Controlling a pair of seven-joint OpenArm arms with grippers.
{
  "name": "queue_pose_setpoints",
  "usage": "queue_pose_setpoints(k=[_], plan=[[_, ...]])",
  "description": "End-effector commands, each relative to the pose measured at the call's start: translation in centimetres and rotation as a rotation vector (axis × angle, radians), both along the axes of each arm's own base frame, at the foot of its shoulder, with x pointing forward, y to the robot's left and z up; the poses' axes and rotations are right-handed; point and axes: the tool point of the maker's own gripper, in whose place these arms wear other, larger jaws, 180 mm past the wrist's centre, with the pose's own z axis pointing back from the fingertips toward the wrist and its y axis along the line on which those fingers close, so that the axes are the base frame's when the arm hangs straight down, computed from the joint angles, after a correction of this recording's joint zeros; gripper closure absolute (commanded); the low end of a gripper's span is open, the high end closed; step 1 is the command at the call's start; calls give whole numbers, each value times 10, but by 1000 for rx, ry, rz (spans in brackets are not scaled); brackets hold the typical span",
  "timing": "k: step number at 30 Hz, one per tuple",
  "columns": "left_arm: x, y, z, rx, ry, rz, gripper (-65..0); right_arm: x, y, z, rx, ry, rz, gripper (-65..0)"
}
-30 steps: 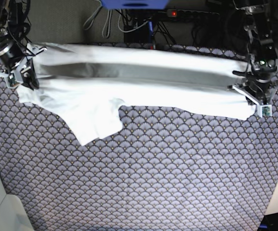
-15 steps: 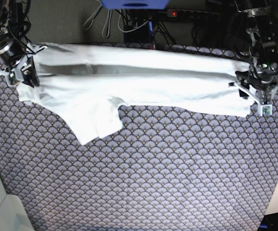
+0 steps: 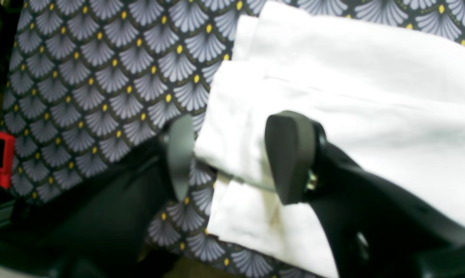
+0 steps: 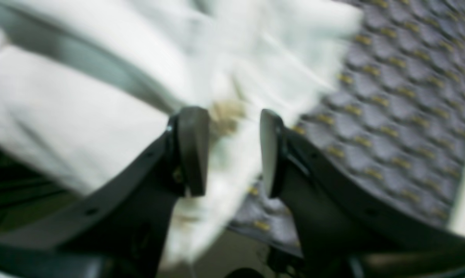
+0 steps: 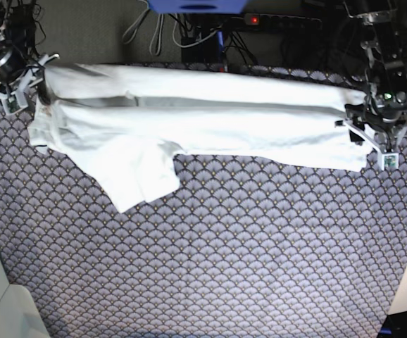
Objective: Fold the T-shirt properly
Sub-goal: 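Release the right gripper and move it to the shirt's folded end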
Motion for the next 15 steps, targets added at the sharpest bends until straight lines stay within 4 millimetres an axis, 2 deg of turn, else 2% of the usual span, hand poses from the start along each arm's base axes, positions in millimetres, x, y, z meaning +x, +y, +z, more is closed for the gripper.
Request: queue_pose_setpoints(k=[1,5,8,10,12,15], plan=[[6,4,12,25,-39,-5,-332,9,-10,18,-16,-62,-6,-235],[7,4,13,26,-42,-6,-332,12,-39,36,-64,-106,-69,-235],[6,4,13,26,-40,-6,-332,32,-35,59,-84,-181,-47,-238],[6,4,14,26,-43,-7,-332,44,-23,73,-87,-229,-14,-239],[6,4,14,26,-43,-7,-332,62,5,84,-71,-275,56,-239],[6,4,14,26,-43,-7,-332,88,43,89,-70,-269,144,-239]])
